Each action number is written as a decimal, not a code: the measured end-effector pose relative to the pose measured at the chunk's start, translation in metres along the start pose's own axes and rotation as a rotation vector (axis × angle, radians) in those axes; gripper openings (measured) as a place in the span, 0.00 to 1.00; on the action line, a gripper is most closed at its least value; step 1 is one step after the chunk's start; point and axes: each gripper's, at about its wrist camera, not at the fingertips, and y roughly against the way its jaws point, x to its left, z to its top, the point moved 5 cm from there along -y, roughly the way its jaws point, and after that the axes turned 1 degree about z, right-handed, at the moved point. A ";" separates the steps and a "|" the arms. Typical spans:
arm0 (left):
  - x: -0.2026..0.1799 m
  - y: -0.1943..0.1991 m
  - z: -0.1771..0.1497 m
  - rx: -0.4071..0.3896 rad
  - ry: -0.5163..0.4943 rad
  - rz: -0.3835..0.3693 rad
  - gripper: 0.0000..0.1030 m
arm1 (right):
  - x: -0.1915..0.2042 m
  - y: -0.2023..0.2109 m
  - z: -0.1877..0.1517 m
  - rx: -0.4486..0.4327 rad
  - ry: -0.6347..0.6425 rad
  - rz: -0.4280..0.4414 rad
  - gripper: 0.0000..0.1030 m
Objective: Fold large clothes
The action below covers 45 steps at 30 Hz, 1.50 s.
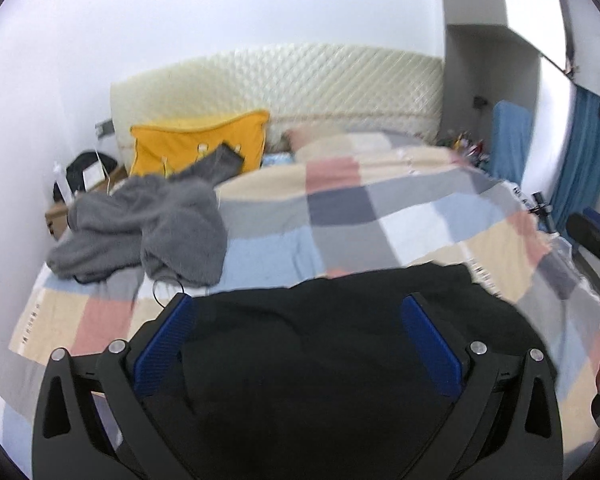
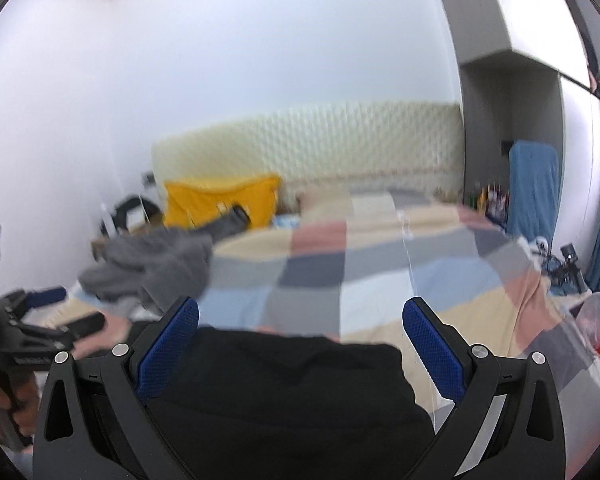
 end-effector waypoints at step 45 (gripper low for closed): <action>-0.036 0.207 -0.081 -0.078 0.077 -0.109 1.00 | 0.076 0.220 -0.076 -0.074 0.006 -0.005 1.00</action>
